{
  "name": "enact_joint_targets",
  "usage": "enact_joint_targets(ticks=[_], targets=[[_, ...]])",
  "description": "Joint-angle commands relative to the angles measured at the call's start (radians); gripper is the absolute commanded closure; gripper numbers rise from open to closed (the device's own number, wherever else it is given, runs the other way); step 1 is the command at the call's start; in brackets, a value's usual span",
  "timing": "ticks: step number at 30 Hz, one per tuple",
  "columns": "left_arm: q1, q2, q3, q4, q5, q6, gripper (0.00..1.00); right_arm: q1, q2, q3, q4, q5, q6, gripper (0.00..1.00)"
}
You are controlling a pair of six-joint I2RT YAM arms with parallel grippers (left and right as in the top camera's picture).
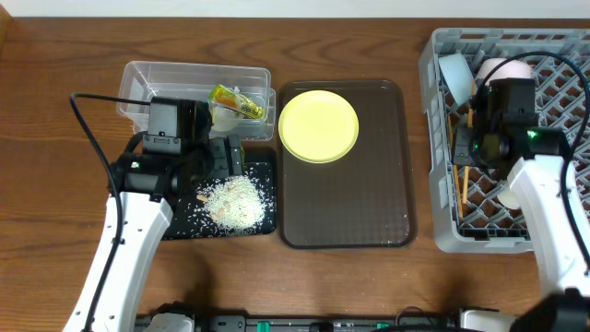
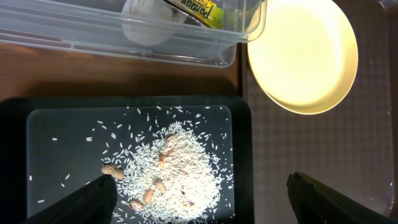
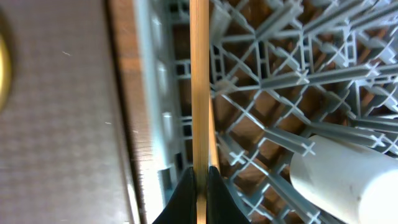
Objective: Sort waste into correct bins and load items into the dishwasher rack
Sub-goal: 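Reach the right gripper to the yellow plate rim and grasp it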
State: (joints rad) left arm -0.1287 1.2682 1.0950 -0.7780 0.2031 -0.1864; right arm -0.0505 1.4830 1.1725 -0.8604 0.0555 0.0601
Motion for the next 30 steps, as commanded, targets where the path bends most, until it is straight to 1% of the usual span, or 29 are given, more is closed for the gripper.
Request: enact_joint_targets(ticks=[1, 3, 4, 5, 11, 14, 15, 17, 21, 25, 30], targets=[[0.003, 0.006, 0.008, 0.000, -0.006, -0.002, 0.11, -0.015, 0.060, 0.004, 0.014, -0.031, -0.058, 0.98], [0.003, 0.006, 0.008, 0.001, -0.006, -0.002, 0.11, -0.008, 0.074, 0.004, 0.037, -0.065, -0.067, 0.86], [0.003, 0.006, 0.008, 0.001, -0.006, -0.002, 0.11, -0.002, 0.074, 0.004, 0.053, -0.072, -0.069, 0.76], [0.003, 0.006, 0.008, 0.001, -0.006, -0.002, 0.11, 0.004, 0.070, 0.006, 0.064, -0.071, -0.069, 0.73], [0.003, 0.006, 0.008, 0.001, -0.006, -0.002, 0.10, 0.071, 0.015, 0.046, 0.152, -0.089, -0.027, 0.69], [0.003, 0.006, 0.008, 0.002, -0.006, -0.002, 0.10, 0.139, 0.003, 0.046, 0.215, -0.125, -0.013, 0.67], [0.003, 0.006, 0.008, 0.002, -0.006, -0.002, 0.10, 0.167, 0.004, 0.045, 0.232, -0.124, 0.003, 0.65], [0.003, 0.006, 0.008, 0.002, -0.006, -0.002, 0.10, 0.220, 0.018, 0.042, 0.261, -0.124, 0.036, 0.64], [0.003, 0.006, 0.008, 0.001, -0.006, -0.002, 0.10, 0.312, 0.088, 0.042, 0.311, -0.071, 0.137, 0.63], [0.003, 0.006, 0.008, 0.001, -0.006, -0.002, 0.11, 0.368, 0.203, 0.042, 0.366, -0.019, 0.277, 0.58], [0.003, 0.006, 0.008, 0.001, -0.006, -0.002, 0.11, 0.410, 0.350, 0.042, 0.441, -0.022, 0.418, 0.59]])
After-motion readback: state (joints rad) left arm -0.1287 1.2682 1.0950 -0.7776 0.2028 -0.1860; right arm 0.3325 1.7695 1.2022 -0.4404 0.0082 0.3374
